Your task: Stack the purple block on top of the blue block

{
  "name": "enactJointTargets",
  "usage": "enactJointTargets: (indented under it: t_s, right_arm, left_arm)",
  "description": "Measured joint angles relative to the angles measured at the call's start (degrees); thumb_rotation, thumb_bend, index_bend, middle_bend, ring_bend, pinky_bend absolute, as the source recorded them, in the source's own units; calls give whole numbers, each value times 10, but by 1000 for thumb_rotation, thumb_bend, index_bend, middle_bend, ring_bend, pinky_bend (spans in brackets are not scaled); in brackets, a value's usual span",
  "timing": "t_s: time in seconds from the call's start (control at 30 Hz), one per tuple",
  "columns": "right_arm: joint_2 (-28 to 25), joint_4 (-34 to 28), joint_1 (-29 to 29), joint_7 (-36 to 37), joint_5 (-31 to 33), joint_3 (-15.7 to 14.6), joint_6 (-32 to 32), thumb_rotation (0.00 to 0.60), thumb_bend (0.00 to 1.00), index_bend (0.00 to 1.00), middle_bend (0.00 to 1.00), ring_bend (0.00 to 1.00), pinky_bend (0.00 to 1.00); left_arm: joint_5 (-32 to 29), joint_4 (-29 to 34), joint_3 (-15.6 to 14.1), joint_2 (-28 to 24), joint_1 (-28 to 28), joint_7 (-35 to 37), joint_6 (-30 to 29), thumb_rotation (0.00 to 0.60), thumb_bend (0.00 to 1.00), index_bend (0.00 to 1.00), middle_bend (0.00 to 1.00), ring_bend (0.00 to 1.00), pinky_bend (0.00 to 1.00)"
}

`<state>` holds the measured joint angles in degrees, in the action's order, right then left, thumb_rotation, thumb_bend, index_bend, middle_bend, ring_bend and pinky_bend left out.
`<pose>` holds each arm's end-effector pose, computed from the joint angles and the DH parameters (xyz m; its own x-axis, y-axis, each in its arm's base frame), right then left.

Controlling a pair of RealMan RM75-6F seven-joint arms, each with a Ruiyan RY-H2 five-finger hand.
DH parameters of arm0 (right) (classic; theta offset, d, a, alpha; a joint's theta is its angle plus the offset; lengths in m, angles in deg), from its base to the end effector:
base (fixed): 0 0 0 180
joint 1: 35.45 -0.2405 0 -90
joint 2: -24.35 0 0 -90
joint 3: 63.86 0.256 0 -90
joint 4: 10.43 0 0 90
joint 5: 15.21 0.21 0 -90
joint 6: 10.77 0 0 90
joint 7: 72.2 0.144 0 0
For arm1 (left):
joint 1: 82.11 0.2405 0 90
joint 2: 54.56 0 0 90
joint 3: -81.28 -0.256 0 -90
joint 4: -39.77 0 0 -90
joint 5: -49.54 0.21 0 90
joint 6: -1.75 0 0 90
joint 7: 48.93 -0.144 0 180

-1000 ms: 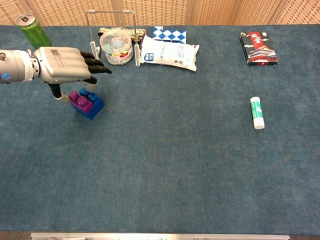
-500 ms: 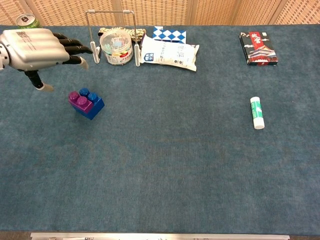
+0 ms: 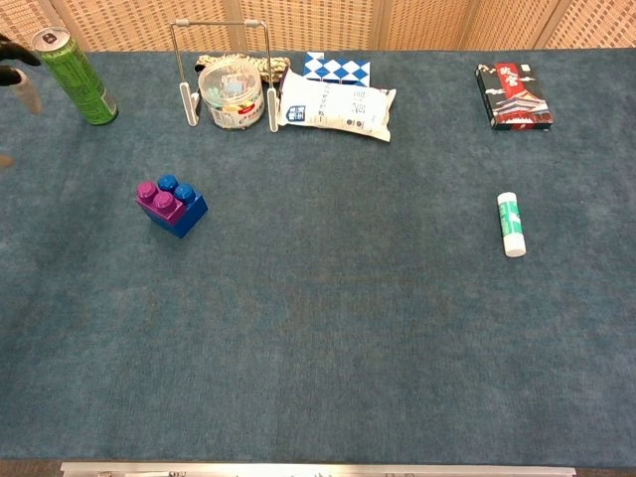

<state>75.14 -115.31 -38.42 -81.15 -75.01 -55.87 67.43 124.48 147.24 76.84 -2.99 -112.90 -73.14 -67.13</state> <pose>-0.3409 -0.1732 0.2284 0.4503 -0.0961 0.8877 -0.7931 0.4137 0.4471 -0.2298 0.2640 0.1603 0.7438 0.1303 0.6555 0.6606 -0.2922 -0.6915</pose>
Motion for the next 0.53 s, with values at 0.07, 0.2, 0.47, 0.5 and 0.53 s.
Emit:
enactJointTargets:
  t_s: [0.07,0.2,0.47,0.5,0.53]
  right_arm:
    - [2,-1,-2,-6,-1,-2,-2,600,0,304,277,151,238]
    - [6,-4,-4,-14,-6,-4,0,600,0,304,277,152,238]
    - [9,-7,-4,-22,-12,-8,4,600,0,305,277,152,238]
    - [10,-6,-5,-23,-10,-8,1,600,0,305,277,152,238]
    - [10,-5,-6,-24,-9,-9,-1,600,0,305,277,152,238]
  left_arm:
    - [6,-3,-4,8,30,8,-36,600,197,372,172,77,197]
    - [21,-27,-15,45,100,13,-113,600,197,384,190,81,197]
    - [38,-105,-21,112,170,51,-162,600,197,405,237,105,198]
    - [39,-111,-19,115,172,55,-161,600,197,407,239,106,198]
    - [40,-114,-17,116,173,58,-161,600,198,409,241,107,198]
